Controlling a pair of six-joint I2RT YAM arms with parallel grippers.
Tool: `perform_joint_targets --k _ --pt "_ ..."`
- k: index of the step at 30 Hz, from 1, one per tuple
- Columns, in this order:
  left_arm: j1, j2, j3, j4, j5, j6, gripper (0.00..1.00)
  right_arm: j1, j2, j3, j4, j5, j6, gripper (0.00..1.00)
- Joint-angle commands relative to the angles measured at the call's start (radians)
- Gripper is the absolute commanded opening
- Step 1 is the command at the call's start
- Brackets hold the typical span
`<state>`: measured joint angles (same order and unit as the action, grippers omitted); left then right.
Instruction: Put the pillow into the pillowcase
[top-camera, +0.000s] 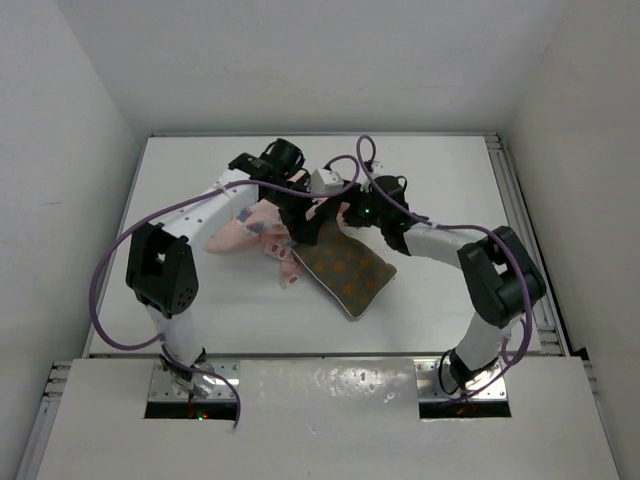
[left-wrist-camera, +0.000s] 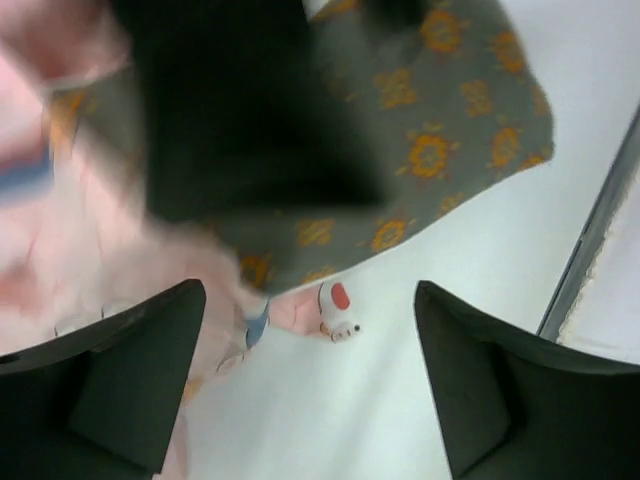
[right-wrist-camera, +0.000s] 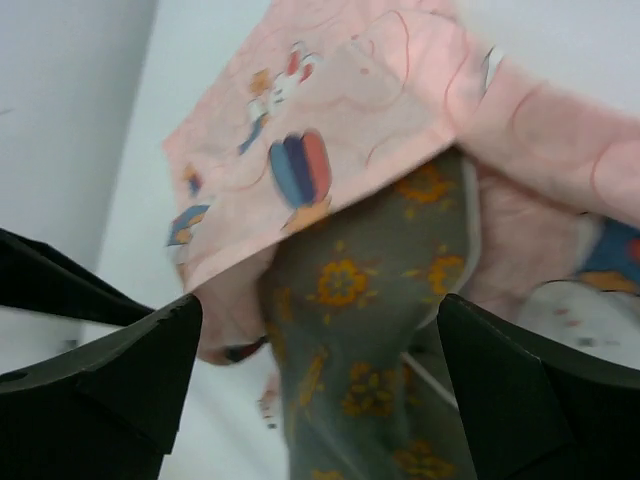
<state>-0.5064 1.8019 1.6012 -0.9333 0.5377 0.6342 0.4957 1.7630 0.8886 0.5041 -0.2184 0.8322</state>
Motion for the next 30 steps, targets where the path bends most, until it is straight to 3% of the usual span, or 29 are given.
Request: perform_joint_targets --k 1,4,5,6,7,8,9,10,12,13,15,17,19,21,22,23,25,30 --pt "0.043 -0.044 0.039 0.013 -0.053 -0.053 0.86 -0.040 -0.103 0.056 -0.275 0.078 -0.165 0.99" --pt "0.020 -0.142 -0.010 0.031 -0.169 -0.050 0.86 -0.057 -0.243 0.032 -0.464 0.141 -0.304 0.99" --pt "0.010 -0.153 -0.015 0.002 -0.204 -0.041 0.79 -0.062 -0.293 0.030 -0.485 0.139 -0.333 0.97" --pt "-0.004 -0.157 -0.024 -0.019 -0.231 -0.018 0.39 -0.080 -0.307 0.029 -0.498 0.139 -0.362 0.84" --pt "-0.017 -0.170 -0.071 -0.028 -0.267 -0.010 0.15 -0.089 -0.319 0.030 -0.501 0.139 -0.358 0.30" --pt "-0.038 -0.179 -0.111 -0.035 -0.275 0.004 0.00 -0.117 -0.316 0.035 -0.500 0.157 -0.326 0.12" --pt "-0.050 -0.197 -0.151 -0.035 -0.294 0.040 0.00 -0.132 -0.304 0.039 -0.500 0.160 -0.306 0.05" --pt "-0.064 -0.203 -0.226 -0.027 -0.310 0.048 0.00 -0.147 -0.283 0.049 -0.500 0.159 -0.291 0.05" --pt "-0.118 -0.202 -0.283 0.019 -0.387 0.038 0.00 -0.186 -0.182 0.105 -0.496 0.160 -0.228 0.37" --pt "-0.132 -0.197 -0.325 0.040 -0.419 0.022 0.04 -0.193 -0.142 0.127 -0.501 0.160 -0.214 0.43" --pt "-0.155 -0.171 -0.360 0.122 -0.496 -0.031 0.25 -0.209 -0.062 0.196 -0.500 0.166 -0.157 0.60" --pt "-0.152 -0.153 -0.397 0.177 -0.527 -0.103 0.45 -0.218 0.047 0.275 -0.550 0.125 -0.116 0.65" --pt "-0.146 -0.138 -0.423 0.226 -0.532 -0.148 0.51 -0.218 0.113 0.320 -0.607 0.067 -0.116 0.69" --pt "-0.141 -0.148 -0.486 0.278 -0.587 -0.195 0.59 -0.209 0.083 0.247 -0.569 0.021 -0.149 0.77" --pt "-0.138 -0.151 -0.509 0.337 -0.591 -0.211 0.61 -0.204 0.005 0.189 -0.471 0.022 -0.162 0.81" --pt "-0.136 -0.157 -0.530 0.358 -0.593 -0.252 0.68 -0.203 -0.043 0.059 -0.420 0.022 -0.182 0.87" --pt "-0.133 -0.148 -0.572 0.411 -0.579 -0.301 0.73 -0.203 -0.179 -0.095 -0.293 0.001 -0.206 0.92" --pt "-0.104 -0.078 -0.606 0.484 -0.484 -0.453 0.72 -0.152 -0.365 -0.212 -0.282 -0.042 -0.390 0.99"
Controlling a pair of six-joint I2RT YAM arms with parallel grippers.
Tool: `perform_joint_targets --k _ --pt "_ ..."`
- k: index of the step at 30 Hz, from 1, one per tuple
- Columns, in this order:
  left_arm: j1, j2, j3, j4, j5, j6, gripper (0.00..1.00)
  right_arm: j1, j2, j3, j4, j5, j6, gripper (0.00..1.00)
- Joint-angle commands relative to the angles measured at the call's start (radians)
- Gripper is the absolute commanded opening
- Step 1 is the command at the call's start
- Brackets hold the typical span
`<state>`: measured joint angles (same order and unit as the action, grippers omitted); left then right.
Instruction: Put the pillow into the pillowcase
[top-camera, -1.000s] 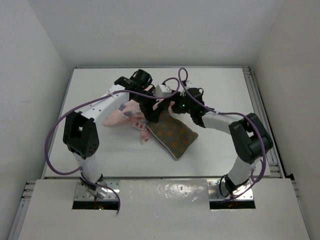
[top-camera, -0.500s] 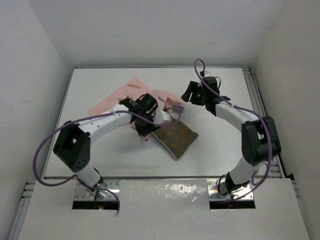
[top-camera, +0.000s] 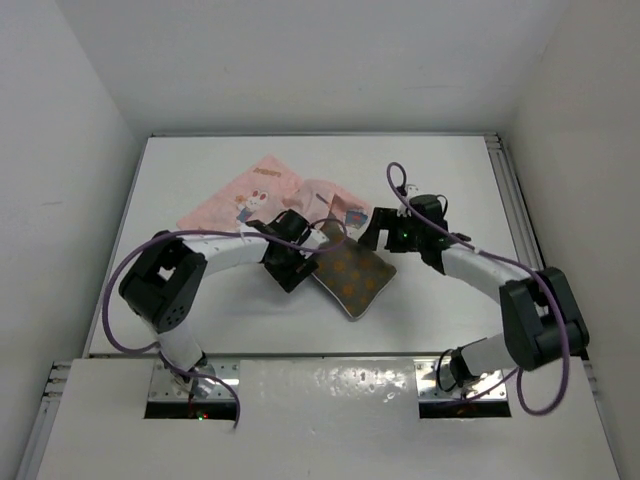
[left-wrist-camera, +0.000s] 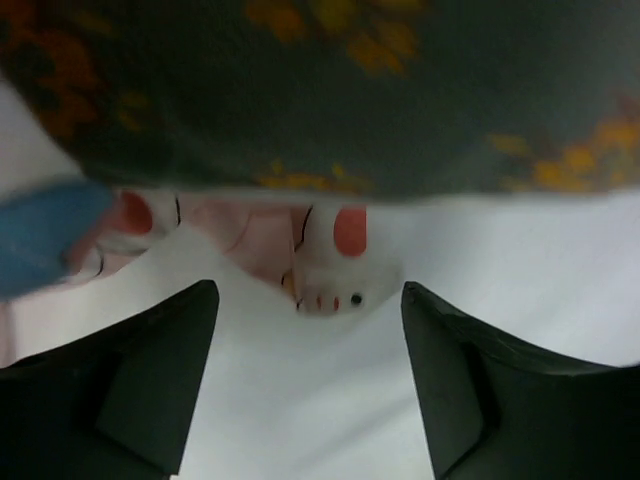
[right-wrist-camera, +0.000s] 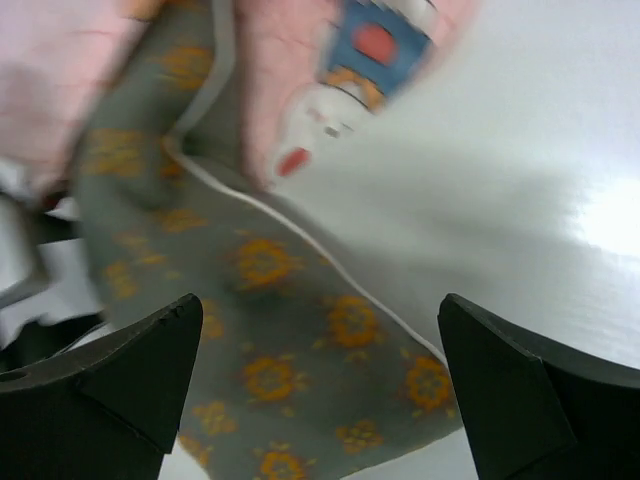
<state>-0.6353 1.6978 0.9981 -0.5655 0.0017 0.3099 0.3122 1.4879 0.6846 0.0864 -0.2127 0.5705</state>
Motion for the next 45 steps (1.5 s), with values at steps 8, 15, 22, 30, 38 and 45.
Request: perform_joint_targets --k 8,15,22,30,38,45 --pt "0.036 0.085 0.031 0.138 0.135 -0.149 0.00 0.154 -0.031 -0.039 0.065 0.036 -0.143 0.99" --pt "0.037 -0.010 0.063 0.012 0.250 -0.054 0.00 0.245 0.170 0.104 0.145 -0.077 -0.109 0.91" --pt "0.037 -0.049 0.148 -0.132 0.406 0.107 0.00 0.199 0.219 0.161 0.315 -0.165 0.095 0.00" --pt "-0.058 -0.032 0.327 -0.358 0.606 0.325 0.00 0.156 0.210 0.191 0.641 -0.108 0.357 0.00" --pt "-0.081 0.049 0.427 -0.309 0.607 0.279 0.34 0.192 0.186 0.070 0.596 -0.083 0.328 0.00" --pt "0.005 0.026 0.574 -0.464 0.659 0.315 0.84 0.203 0.130 -0.036 0.504 -0.111 0.218 0.13"
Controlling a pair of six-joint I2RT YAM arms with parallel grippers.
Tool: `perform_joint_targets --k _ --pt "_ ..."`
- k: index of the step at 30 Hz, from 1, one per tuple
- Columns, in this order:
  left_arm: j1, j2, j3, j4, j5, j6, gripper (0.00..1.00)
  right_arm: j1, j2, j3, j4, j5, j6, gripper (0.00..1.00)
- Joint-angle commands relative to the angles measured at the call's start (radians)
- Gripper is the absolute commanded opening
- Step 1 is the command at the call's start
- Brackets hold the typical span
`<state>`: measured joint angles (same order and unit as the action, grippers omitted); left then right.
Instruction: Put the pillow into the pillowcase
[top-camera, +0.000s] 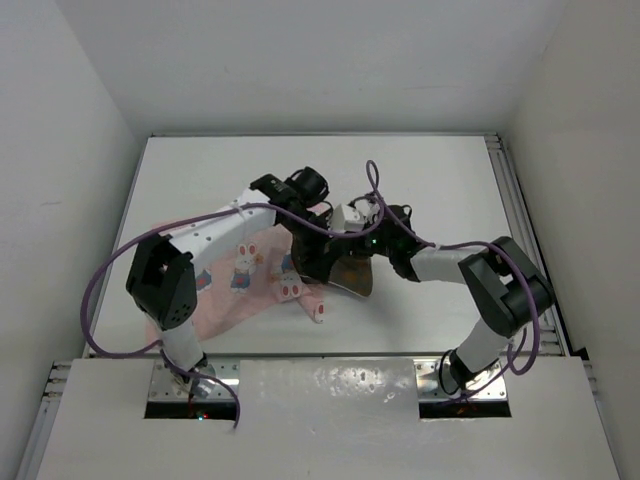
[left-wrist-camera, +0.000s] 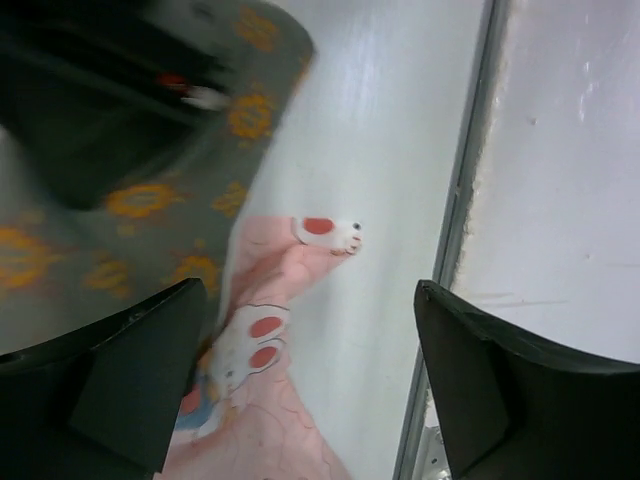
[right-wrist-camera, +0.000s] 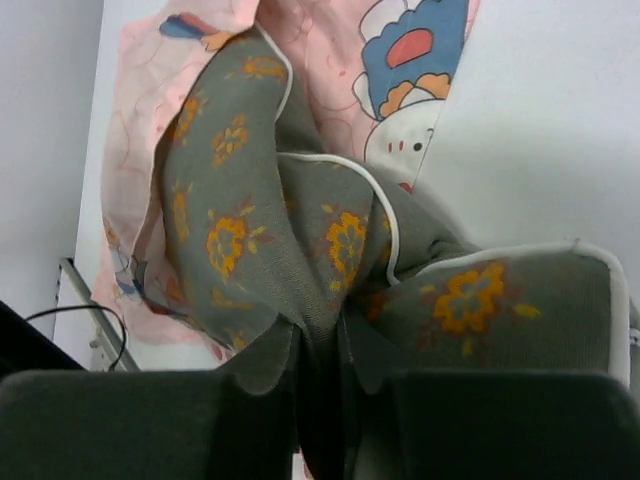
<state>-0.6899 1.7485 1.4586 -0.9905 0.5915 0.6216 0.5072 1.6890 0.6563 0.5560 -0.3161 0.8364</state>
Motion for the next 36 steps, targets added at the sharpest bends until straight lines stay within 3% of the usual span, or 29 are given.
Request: perform_joint_targets --k 1,3,4,5,6,7,10,14,20,29,32,34,36 --pt "0.081 -0.027 0.118 -0.027 0.059 -0.023 0.83 0.008 -0.074 -0.009 0.029 -0.008 -0.051 0.17" --pt "0.145 -0.040 0.105 0.071 -0.016 -0.165 0.69 0.005 -0.083 -0.007 0.012 0.002 -0.053 0.41" --pt "0.174 -0.038 0.083 0.137 -0.153 -0.212 0.42 0.004 -0.087 -0.001 -0.017 0.008 -0.057 0.52" --pt "0.184 -0.027 0.074 0.159 -0.235 -0.279 0.30 0.004 -0.094 0.006 -0.037 0.037 -0.063 0.64" --pt "0.191 -0.018 0.066 0.170 -0.395 -0.302 0.25 0.004 -0.098 0.012 -0.062 0.055 -0.068 0.68" --pt "0.205 -0.004 0.066 0.177 -0.468 -0.322 0.25 0.001 -0.113 0.022 -0.089 0.080 -0.077 0.73" --pt "0.222 0.054 0.080 0.177 -0.634 -0.353 0.41 -0.004 -0.152 0.061 -0.220 0.172 -0.118 0.84" --pt "0.236 0.095 0.086 0.188 -0.642 -0.369 0.51 -0.021 -0.216 0.069 -0.333 0.239 -0.152 0.99" --pt "0.237 0.091 0.088 0.196 -0.477 -0.381 0.60 -0.041 -0.296 0.072 -0.511 0.347 -0.163 0.99" --pt "0.236 0.092 0.080 0.201 -0.449 -0.387 0.64 -0.058 -0.374 -0.026 -0.573 0.380 -0.126 0.99" --pt "0.236 0.126 0.059 0.205 -0.476 -0.387 0.58 -0.065 -0.341 -0.032 -0.562 0.352 -0.105 0.99" --pt "0.237 0.132 0.051 0.228 -0.470 -0.387 0.45 -0.065 -0.312 -0.024 -0.522 0.322 -0.108 0.99" --pt "0.233 0.132 0.057 0.248 -0.458 -0.387 0.21 -0.064 -0.247 -0.012 -0.486 0.273 -0.109 0.99"
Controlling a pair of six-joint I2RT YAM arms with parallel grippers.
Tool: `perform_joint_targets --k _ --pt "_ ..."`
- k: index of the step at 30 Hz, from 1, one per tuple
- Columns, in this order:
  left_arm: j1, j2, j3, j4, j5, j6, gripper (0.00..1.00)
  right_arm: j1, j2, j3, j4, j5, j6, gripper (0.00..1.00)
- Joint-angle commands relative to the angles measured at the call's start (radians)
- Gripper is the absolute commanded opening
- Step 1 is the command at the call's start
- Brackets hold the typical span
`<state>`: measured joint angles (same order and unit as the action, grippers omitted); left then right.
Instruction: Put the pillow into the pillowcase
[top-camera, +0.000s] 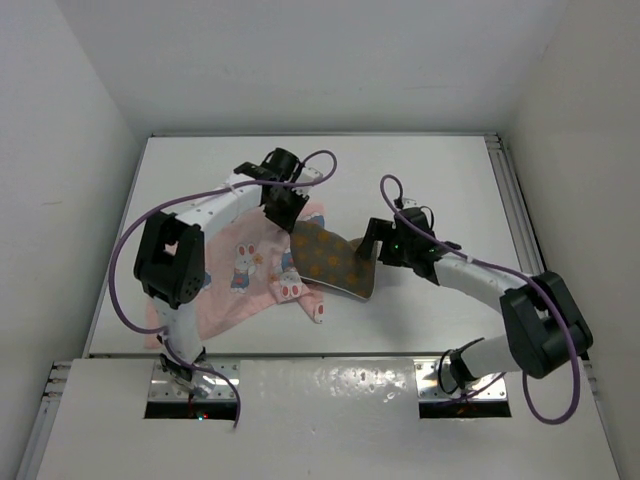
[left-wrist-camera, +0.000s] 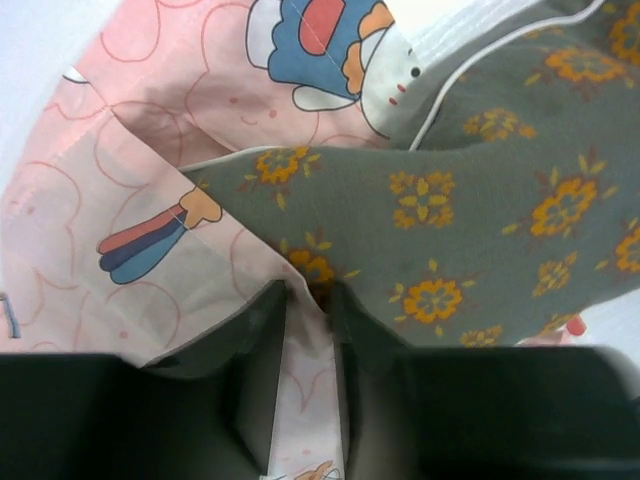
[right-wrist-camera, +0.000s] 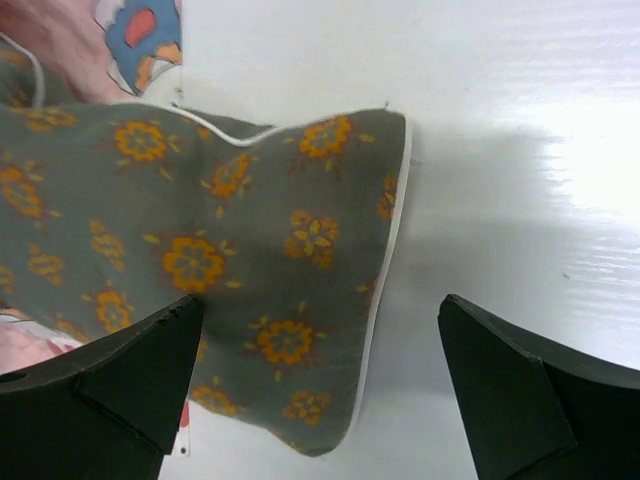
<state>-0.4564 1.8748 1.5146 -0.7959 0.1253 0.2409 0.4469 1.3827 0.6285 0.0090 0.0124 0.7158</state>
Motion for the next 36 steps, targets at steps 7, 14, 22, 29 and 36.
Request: perform_joint_targets --k 7,14,22,29,36 --pt "-0.030 0.024 0.097 0.052 0.059 0.014 0.00 0.003 0.254 0.100 0.178 -0.242 0.025 0.73" --pt "-0.118 -0.012 0.180 0.089 0.086 0.145 0.00 0.030 0.159 0.056 0.232 -0.273 -0.056 0.00" --pt "-0.157 0.001 0.235 -0.067 0.528 0.331 0.00 0.056 -0.105 -0.047 0.406 -0.321 -0.076 0.00" --pt "-0.107 -0.023 0.182 -0.080 0.469 0.354 0.00 0.052 -0.168 -0.142 0.416 -0.290 -0.006 0.17" --pt "-0.119 0.004 0.045 0.024 0.045 0.264 0.06 0.000 -0.249 -0.216 0.197 -0.136 -0.041 0.99"
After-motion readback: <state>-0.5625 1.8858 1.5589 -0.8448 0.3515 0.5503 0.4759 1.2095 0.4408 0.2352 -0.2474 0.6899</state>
